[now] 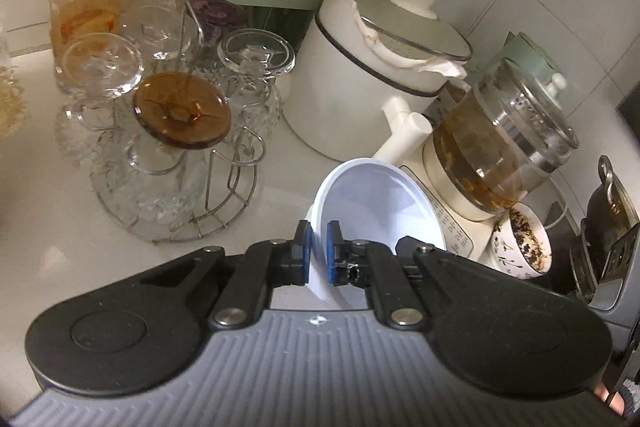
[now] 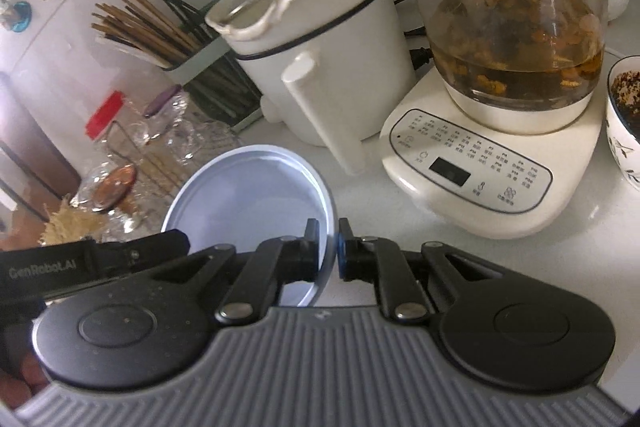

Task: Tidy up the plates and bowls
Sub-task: 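Lift the second plastic bowl and carry it toward the bowl stack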

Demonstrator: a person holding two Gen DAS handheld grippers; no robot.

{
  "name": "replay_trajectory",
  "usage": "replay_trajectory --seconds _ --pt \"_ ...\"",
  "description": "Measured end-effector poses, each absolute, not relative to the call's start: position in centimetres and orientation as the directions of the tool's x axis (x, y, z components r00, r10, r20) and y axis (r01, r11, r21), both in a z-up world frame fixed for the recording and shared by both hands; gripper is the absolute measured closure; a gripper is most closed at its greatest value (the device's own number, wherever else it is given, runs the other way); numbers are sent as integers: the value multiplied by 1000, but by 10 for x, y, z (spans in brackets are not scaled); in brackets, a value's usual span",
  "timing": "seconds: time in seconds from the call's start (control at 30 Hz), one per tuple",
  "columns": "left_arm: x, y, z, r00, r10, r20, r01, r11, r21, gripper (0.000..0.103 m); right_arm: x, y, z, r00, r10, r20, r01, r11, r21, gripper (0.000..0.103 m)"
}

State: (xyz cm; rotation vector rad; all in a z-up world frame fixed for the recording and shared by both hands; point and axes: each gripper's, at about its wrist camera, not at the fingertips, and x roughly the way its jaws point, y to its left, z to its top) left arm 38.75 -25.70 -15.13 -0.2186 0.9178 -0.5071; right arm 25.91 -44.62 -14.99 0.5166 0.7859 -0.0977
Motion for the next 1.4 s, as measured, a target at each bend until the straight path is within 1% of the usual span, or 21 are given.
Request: replay_trajectory --seconds 0.43,0.77,1.17,1.4 --pt "343 -225 -112 485 -492 -723 281 870 -404 94 224 -415 -113 681 135 -719 249 881 401 92" --pt "320 -198 -99 467 -501 -729 315 864 -393 94 200 -387 -101 679 136 -721 268 869 416 91" --pt "305 -151 -82 477 -520 -709 334 853 -401 94 186 -347 -83 708 144 -691 246 868 432 91" --pt "295 -124 -66 503 -530 -682 340 847 -407 93 183 -324 -69 727 146 -671 223 874 432 91"
